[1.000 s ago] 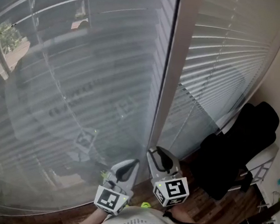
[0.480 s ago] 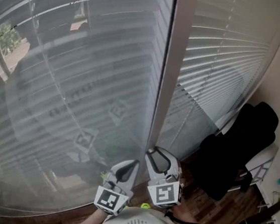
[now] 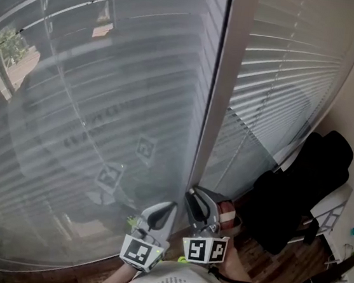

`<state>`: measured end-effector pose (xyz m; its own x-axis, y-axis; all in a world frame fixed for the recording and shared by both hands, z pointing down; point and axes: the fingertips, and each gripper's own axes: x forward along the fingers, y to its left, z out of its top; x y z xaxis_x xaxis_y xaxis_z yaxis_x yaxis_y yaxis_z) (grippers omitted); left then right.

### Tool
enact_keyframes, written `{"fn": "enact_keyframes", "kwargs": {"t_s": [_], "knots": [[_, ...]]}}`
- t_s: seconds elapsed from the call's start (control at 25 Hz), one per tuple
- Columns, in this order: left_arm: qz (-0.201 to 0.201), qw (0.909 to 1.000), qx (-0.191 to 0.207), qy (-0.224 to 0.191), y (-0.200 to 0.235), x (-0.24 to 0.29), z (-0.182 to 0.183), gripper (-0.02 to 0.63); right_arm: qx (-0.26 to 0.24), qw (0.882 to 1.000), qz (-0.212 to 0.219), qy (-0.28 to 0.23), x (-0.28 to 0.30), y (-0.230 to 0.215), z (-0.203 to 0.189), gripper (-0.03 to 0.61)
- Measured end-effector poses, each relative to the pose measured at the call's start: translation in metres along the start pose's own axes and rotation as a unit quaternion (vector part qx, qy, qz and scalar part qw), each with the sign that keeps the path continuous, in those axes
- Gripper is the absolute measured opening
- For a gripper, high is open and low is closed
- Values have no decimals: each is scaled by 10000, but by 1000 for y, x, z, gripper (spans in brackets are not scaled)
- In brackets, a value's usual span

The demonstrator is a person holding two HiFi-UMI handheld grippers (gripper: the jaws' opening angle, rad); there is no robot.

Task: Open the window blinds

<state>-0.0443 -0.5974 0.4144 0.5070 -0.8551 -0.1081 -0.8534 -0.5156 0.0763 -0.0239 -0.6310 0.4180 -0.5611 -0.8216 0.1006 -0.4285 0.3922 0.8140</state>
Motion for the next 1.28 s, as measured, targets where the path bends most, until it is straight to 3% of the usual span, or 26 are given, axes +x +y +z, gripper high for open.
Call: {"fn": "enact_keyframes", "kwargs": {"t_s": [0.28,0.72,0.88,1.04,1.28], "knots": [[5,10000,20,-9,0,0,0,8,124,9999,32,-86,-1,0,0,135],[1,10000,25,-2,-1,1,-1,8,950,9953,70,-182,-1,-4,1,133],[2,10000,11,2,-1,1,-1,8,1535,9878,119,-217,-1,-6,0,133],[-5,10000,24,9,-1,1,-1,8,1784,9836,121,-252,-1,-8,0,133],[-27,10000,31,18,-2,1,-1,8,2497,9677,209,-267,-2,-13,-2,133]]}}
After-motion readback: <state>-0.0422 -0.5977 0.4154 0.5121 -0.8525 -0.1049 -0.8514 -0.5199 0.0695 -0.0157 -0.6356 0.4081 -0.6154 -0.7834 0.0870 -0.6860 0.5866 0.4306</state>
